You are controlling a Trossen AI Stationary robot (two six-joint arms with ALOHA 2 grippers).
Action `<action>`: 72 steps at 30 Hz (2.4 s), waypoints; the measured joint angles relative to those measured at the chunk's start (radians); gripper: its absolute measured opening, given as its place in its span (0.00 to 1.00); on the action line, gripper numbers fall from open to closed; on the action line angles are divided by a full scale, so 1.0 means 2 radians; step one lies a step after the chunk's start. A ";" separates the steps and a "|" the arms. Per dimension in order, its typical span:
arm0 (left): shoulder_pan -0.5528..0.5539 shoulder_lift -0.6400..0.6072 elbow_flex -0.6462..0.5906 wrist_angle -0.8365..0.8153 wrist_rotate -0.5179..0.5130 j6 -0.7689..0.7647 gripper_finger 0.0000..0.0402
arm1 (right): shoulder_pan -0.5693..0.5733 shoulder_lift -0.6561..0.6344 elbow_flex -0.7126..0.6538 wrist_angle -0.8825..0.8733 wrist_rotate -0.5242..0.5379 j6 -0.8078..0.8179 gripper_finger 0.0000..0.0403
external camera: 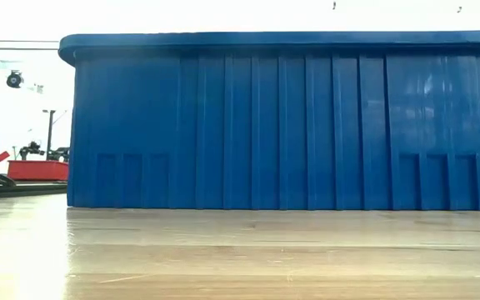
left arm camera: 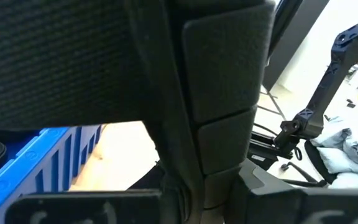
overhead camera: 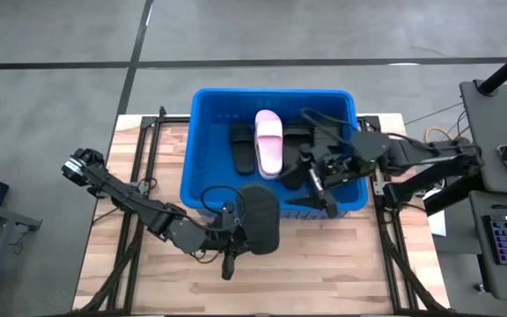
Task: Pick and place slides into bin
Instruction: Put the black slipper into the blue bin
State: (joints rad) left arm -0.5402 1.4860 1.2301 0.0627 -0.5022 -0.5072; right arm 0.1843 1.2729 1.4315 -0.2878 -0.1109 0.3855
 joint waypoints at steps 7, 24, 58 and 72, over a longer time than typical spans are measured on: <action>0.001 0.000 0.000 -0.001 0.000 0.009 0.10 | -0.017 0.065 0.046 -0.001 -0.087 0.004 0.77; 0.001 0.001 0.000 -0.005 0.000 0.006 0.10 | -0.032 0.105 0.077 -0.011 -0.120 0.042 0.31; 0.024 -0.103 0.003 0.279 -0.056 0.343 0.94 | -0.100 -0.062 -0.154 0.635 -0.354 0.072 0.10; 0.052 -0.001 0.084 0.328 -0.185 0.640 0.94 | -0.093 0.063 -0.215 0.927 -0.223 0.301 0.10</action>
State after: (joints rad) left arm -0.4357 1.4842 1.3986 0.7193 -0.8726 0.7724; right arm -0.0010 1.3980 1.0016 1.5656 -0.5568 0.9879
